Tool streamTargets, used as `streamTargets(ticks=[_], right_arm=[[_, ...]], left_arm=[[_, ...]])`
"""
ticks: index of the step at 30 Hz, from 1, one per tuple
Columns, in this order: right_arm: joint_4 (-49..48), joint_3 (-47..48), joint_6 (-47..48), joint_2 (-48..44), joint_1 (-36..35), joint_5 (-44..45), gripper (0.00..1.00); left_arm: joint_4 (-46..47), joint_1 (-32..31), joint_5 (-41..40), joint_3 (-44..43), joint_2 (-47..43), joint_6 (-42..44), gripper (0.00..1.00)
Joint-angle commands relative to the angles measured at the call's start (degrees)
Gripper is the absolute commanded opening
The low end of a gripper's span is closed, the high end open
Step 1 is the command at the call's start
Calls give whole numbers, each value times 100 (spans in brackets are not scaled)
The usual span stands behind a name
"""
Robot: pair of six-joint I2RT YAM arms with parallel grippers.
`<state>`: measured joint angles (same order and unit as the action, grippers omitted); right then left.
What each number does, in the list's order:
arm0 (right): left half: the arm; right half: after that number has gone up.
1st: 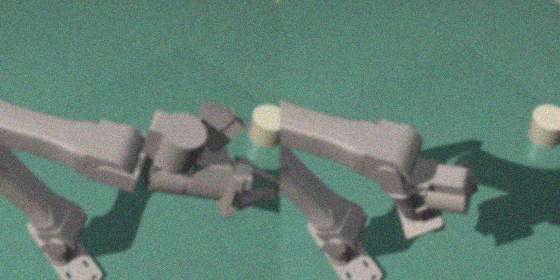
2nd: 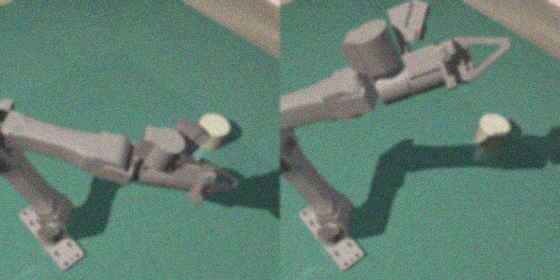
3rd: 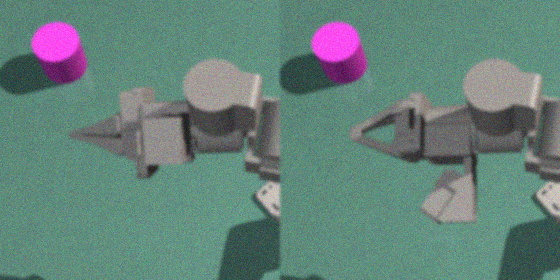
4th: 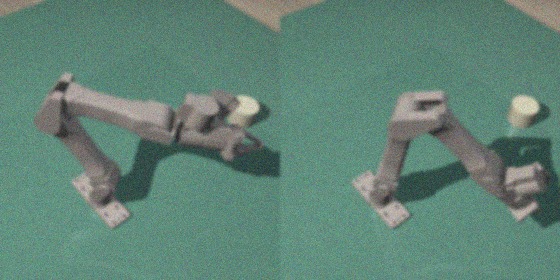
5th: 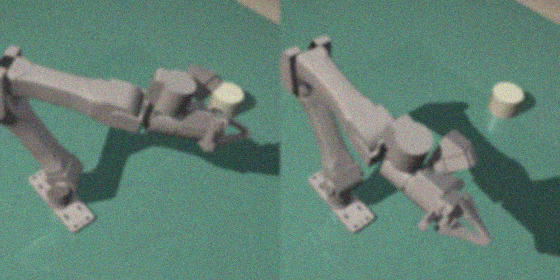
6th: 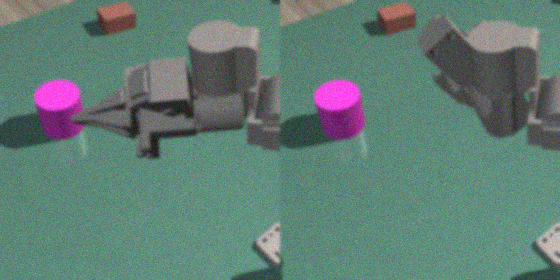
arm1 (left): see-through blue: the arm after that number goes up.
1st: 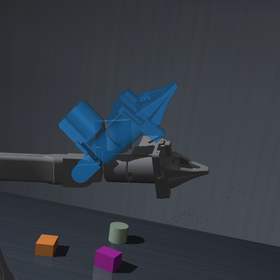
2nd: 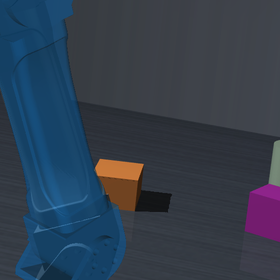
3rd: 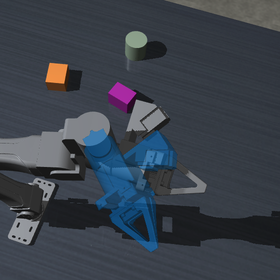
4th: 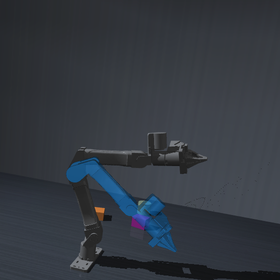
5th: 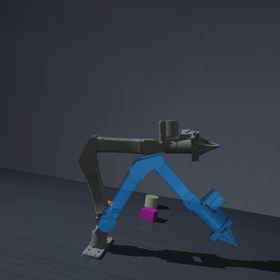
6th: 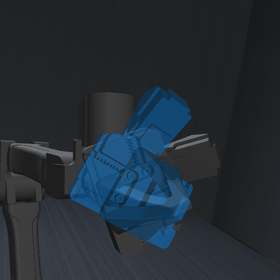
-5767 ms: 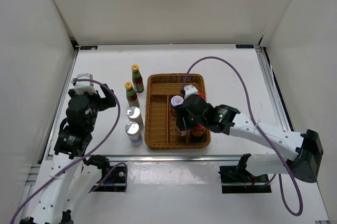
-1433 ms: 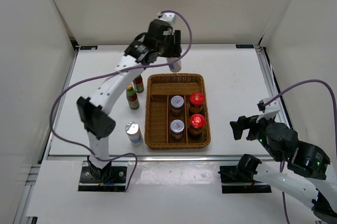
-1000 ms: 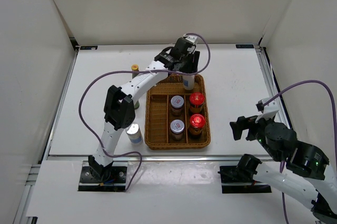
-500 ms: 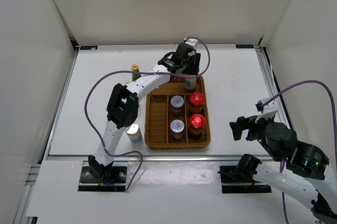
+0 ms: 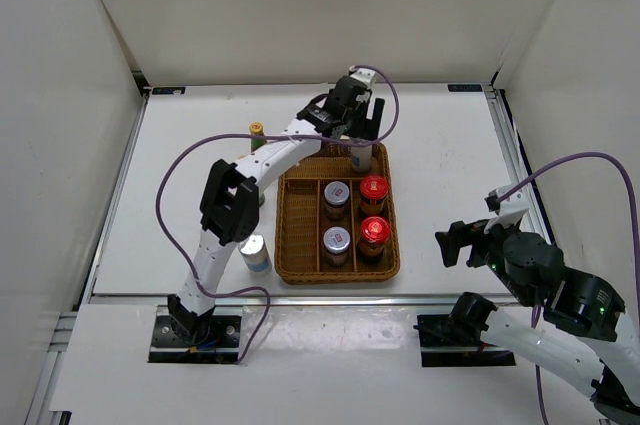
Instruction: Organize the condiment bottles
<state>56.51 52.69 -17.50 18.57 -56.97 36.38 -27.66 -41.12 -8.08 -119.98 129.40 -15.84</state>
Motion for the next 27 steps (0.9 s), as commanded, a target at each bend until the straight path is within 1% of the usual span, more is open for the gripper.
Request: streamTargets(ticks=[1,3,4,5,6,7,8,9,10,11,12,13,14,16,17,19,20,23,27], right_arm=[[-237,5,89,-107,28,1,100],[-237,5,141,-169,28,1,100],[-237,5,141,-169,28,1,100],[-289,5,141,-169,28,1,100],[-290,5,141,-169,28,1,100],[-290,5,141,-169,28,1,100],[-290,5,141,-169,28,1,100],[-290,5,141,-169,28,-60,100],[-290,5,141,-169,28,-61,100],[-290,-47,141,-169,28,-61,100],[-290,-48,141,-169,28,-61,100],[-290,-48,141,-169,28,-61,100],[-290,-48,193,-169,28,-61,100],[-290,-48,194,-117,28,-61,100],[-290,-48,194,-117,28,-61,100],[-290,-48,194,-117,28,-61,100],[-290,-48,194,-117,28,-61,100],[-290,-48,194,-64,28,-61,100],[-290,-48,194,-11,28,-61,100]], left_arm=[[-422,-27,-404,-508,-1345,554,99],[-634,-27,-606,-387,-1724,626,99],[-853,-27,-712,-255,-2178,626,99],[-916,-27,-817,-45,-2452,626,99],[-917,-79,-1071,619,-2760,573,99],[-760,-80,-1221,1095,-3502,521,99],[-550,-141,-1449,1648,-3910,520,99],[-339,-142,-1538,2759,-4323,424,99],[-163,-142,-1609,3274,-5119,241,99],[-39,-142,-1740,3741,-5492,108,99],[-38,-142,-1741,4485,-5818,-15,99],[-116,-142,-1741,4780,-6352,-251,99],[-239,-142,-1802,5026,-6566,-366,99],[-757,-194,-1680,5544,-6892,-612,99],[-915,-246,-1514,5678,-7102,-849,99],[-1336,-317,-1390,6002,-7253,-1148,99],[-1434,-422,-1390,6100,-7367,-1376,99],[-1811,-511,-1723,6434,-7595,-1886,99],[-1918,-563,-1776,6961,-7990,-2536,99]])
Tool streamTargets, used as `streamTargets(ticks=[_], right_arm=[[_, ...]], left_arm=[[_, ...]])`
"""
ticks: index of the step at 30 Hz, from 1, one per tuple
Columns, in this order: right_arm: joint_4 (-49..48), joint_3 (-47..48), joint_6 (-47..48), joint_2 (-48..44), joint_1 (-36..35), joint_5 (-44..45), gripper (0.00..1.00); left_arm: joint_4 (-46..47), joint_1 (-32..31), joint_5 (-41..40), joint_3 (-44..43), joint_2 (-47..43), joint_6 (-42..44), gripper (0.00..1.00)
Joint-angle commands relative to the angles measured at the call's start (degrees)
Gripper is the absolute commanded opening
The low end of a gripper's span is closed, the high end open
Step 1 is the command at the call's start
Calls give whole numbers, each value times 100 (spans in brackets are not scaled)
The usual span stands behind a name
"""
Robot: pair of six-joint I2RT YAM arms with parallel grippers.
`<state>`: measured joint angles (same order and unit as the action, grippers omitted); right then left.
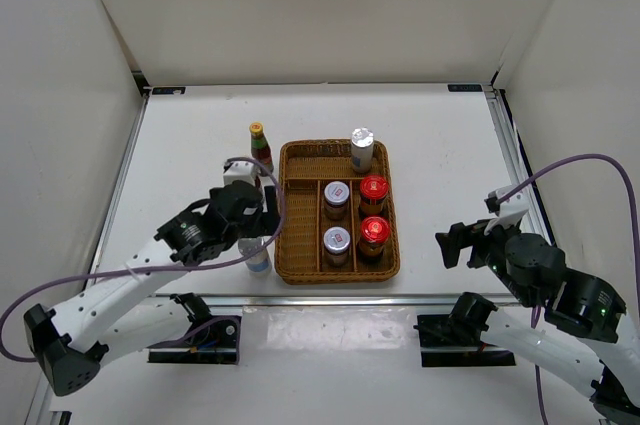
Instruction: Organize the condiment bottles
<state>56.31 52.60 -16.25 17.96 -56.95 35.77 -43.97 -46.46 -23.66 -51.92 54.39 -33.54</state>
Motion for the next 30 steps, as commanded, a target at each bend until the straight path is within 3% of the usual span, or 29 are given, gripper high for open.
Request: streamTargets(ticks=[1,11,18,21,23,24,25,30], right_arm=[[-270,-39,69,50,26,0,100],[-270,-39,69,103,26,0,100],[-270,-39,69,103,26,0,100],[-270,-39,69,103,26,0,100],[-270,-39,69,103,26,0,100],[-270,-39,69,103,26,0,100],[-270,-39,69,103,26,0,100],[-270,-39,69,103,26,0,100]], left_arm=[[-288,-30,-218,252,-569,-890,99],[-402,-30,-43,1104,-781,-1717,99],[-402,-259,-103,1571,-886,-2253,88],[-463,-259,-227,1213,-886,-2140,77],[-516,-259,-393,870,-729,-1859,62],[-569,-259,-394,398,-641,-1736,56],[-569,-259,-481,124,-536,-1613,45],[-780,-259,-596,-1687,518,-813,24]])
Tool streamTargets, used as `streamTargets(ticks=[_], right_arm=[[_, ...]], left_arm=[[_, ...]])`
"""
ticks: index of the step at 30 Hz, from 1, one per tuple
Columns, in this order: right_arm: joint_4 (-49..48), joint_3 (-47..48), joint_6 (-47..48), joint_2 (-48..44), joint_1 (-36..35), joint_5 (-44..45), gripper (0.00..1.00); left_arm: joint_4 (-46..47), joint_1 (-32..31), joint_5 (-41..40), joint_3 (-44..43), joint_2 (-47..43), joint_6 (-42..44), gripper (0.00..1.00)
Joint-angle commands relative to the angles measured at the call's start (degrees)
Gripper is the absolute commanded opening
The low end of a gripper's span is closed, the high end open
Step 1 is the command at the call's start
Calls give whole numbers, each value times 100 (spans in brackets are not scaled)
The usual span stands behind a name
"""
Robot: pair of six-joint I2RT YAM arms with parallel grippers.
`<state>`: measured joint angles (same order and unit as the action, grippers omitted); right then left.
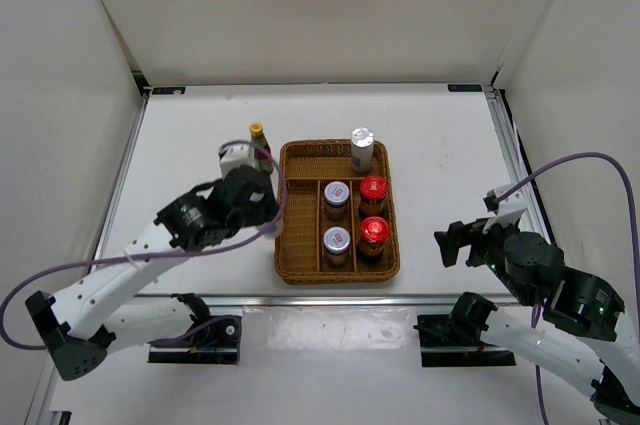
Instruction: Organize the condiment bottles
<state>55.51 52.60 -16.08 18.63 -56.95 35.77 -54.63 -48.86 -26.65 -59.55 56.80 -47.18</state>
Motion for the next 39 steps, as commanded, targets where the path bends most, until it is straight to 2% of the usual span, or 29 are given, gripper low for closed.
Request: streamTargets(ticks=[1,7,9,13,18,23,25,27,30,31,33,35,36,39], right_arm=[[-189,-39,52,-17,26,0,100],[-189,-39,52,-70,26,0,100],[-189,-39,52,-70,26,0,100],[-189,-39,52,-123,26,0,100],[-189,-39,52,-123,26,0,100],[-189,-39,52,-123,26,0,100],[-189,-39,52,-123,26,-52,100],[-189,-39,52,-123,26,-52,100],[-189,-39,104,-62,26,-105,100],[-189,-39,105,-62,26,-105,100],[-189,-39,105,-9,26,-105,100],[-189,-39,105,-9,26,-105,100],[-189,-39,105,-9,26,-105,100],[-242,-39,105,-9,26,-105,100]], left_arm=[[513,-70,-227,-1440,436,717,22],[1401,-19,-446,-3191,1965,2203,19],[1830,227,-254,-3431,2519,2502,19],[2482,798,459,-3616,3319,2503,12],[2932,1036,836,-3730,4363,2399,12],[3493,1151,750,-3556,4963,2345,12],[3941,1151,679,-3327,5218,2485,14],[3995,1151,503,-3326,5420,2485,17],[3934,1204,503,-3310,5641,2416,31],[3934,1256,503,-3257,5641,2363,43],[3987,1256,503,-3142,5641,2301,59],[4039,1256,503,-3080,5641,2301,95],[3952,1256,503,-3080,5641,2301,100],[3331,1256,416,-3404,5589,2353,100]])
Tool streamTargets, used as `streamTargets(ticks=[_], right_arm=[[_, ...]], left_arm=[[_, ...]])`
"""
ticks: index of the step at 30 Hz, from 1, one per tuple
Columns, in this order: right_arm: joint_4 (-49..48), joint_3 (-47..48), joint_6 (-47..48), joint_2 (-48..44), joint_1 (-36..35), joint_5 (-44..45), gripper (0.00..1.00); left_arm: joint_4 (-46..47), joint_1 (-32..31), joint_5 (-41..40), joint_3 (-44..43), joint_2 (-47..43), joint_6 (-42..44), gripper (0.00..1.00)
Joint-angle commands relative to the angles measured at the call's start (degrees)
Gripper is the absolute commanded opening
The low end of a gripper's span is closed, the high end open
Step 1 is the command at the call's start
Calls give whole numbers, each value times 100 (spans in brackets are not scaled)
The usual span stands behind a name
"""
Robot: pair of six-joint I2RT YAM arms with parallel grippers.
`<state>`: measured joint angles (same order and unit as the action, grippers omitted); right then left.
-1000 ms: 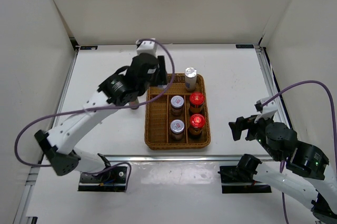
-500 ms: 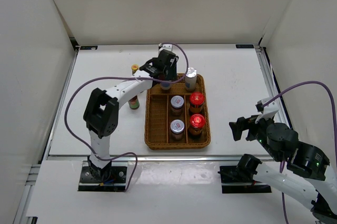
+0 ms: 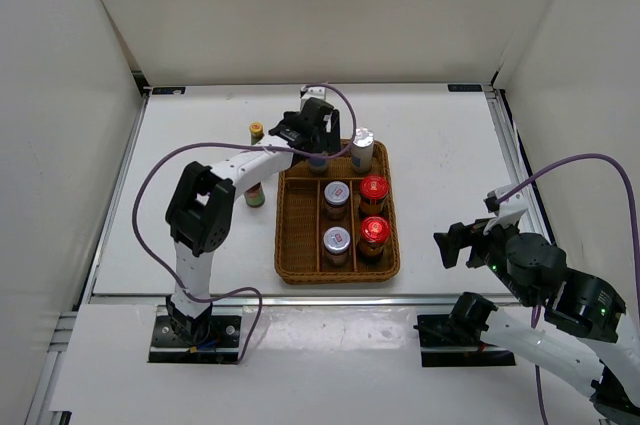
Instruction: Organize the condiment bottles
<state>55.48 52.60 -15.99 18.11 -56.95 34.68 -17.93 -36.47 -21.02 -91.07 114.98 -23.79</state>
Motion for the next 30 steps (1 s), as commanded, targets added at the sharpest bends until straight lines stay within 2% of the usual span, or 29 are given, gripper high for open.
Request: streamTargets(ticks=[1,8,13,18,23,26,30], right_arm=[[-240,-39,96,44,26,4,100],[-240,-39,96,44,26,4,100],[-240,-39,96,44,26,4,100],[-240,-39,96,44,26,4,100],[-240,-39,96,44,26,4,100],[-240,-39,96,96,26,4,100],[-240,-39,96,96,26,4,100]], left_arm=[[-508,17,-314,-480,-230,15,100],[-1517,-36,-544,-974,-1363,647,100],[-2187,-36,-675,-651,-2628,911,100],[-2040,-36,-948,1088,-4244,587,100],[-415,-36,-1230,3484,-5860,481,100],[201,17,-1449,4140,-6093,481,100],[395,17,-1511,4202,-5778,542,100]])
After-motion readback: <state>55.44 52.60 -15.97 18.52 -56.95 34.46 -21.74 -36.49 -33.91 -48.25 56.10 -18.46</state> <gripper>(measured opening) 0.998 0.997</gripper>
